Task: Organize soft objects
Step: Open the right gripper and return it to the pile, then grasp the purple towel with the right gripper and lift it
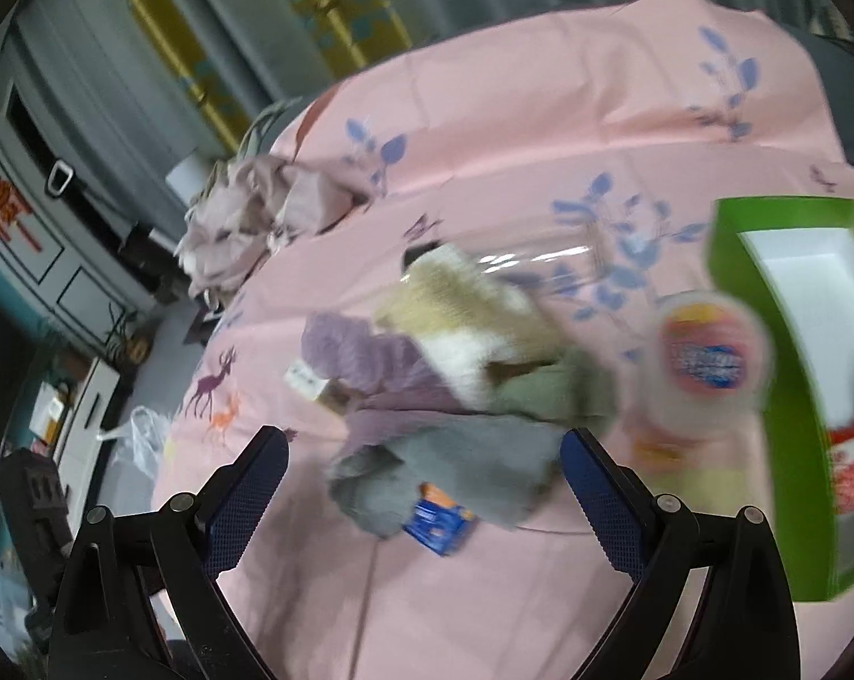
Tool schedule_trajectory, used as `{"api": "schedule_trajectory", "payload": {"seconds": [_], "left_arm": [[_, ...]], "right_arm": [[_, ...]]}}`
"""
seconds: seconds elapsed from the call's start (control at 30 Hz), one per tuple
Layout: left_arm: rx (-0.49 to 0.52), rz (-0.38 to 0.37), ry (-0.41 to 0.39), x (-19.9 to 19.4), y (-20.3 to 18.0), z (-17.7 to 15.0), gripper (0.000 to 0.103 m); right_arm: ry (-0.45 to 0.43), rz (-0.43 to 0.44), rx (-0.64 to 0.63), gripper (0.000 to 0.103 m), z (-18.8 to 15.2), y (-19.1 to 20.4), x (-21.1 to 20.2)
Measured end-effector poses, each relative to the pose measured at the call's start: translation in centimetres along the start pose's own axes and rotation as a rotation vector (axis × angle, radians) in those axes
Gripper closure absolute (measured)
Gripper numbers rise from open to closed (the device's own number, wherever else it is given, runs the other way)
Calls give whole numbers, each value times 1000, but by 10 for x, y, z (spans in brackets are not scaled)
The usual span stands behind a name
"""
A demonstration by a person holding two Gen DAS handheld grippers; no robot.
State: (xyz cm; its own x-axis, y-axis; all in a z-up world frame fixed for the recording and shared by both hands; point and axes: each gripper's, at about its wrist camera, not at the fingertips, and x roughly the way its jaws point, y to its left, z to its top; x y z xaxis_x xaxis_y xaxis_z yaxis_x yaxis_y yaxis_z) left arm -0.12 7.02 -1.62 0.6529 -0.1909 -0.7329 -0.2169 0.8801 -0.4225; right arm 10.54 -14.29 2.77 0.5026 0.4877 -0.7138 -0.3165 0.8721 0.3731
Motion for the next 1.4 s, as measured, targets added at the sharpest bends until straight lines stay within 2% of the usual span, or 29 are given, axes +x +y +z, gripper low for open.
{"api": "schedule_trajectory", "payload": {"seconds": [0.13,0.23,0.27,0.3,0.33,0.37,0.4,0.5,0.8,0.87,0.93,0.97,1.0,1.03,1.07,1.1,1.33,1.37,1.4], "left_arm": [[-1,1,9,-1,7,-3,3],[-5,6,14,0,11,-4,3],[-8,1,19,1,12,-4,3],[-13,-3,24,2,13,-5,3],[-17,-2,29,2,15,-6,3],[-17,-2,32,2,15,-6,3],[-16,-2,33,2,15,-6,3],[-17,-9,39,2,18,-7,3],[-37,-40,30,-6,23,-4,3],[-39,-39,29,-7,24,-4,3],[-41,-44,34,-7,24,-4,3],[-38,-48,38,-7,24,-5,3],[-34,-50,39,-7,23,-5,2],[-27,-48,40,-7,22,-5,2],[-22,-44,40,-7,22,-6,2],[-19,-38,37,-7,22,-6,2],[-18,-36,42,-10,27,-8,2],[-17,-37,42,-11,27,-8,2],[-15,-38,44,-11,28,-8,2]], "right_arm": [[3,-64,-92,5,-4,23,23],[29,-126,-153,20,-11,29,45],[44,-152,-168,34,-14,29,54],[51,-165,-177,55,-16,28,59],[59,-170,-185,65,-19,26,62],[66,-156,-182,83,-22,24,63],[66,-132,-171,92,-24,22,62],[45,-84,-172,97,-25,21,47],[-104,117,-162,98,-16,31,-43],[-105,83,-210,98,-14,38,-48],[-86,-1,-225,96,-10,41,-40],[-51,-59,-222,87,-7,42,-30],[-32,-82,-221,63,-5,43,-24],[-12,-99,-224,46,-3,44,-15],[-1,-102,-228,19,0,45,-4],[4,-103,-234,16,0,46,2],[122,-249,-286,17,-9,45,68],[139,-254,-282,27,-12,42,75],[150,-255,-280,48,-15,39,77]]}}
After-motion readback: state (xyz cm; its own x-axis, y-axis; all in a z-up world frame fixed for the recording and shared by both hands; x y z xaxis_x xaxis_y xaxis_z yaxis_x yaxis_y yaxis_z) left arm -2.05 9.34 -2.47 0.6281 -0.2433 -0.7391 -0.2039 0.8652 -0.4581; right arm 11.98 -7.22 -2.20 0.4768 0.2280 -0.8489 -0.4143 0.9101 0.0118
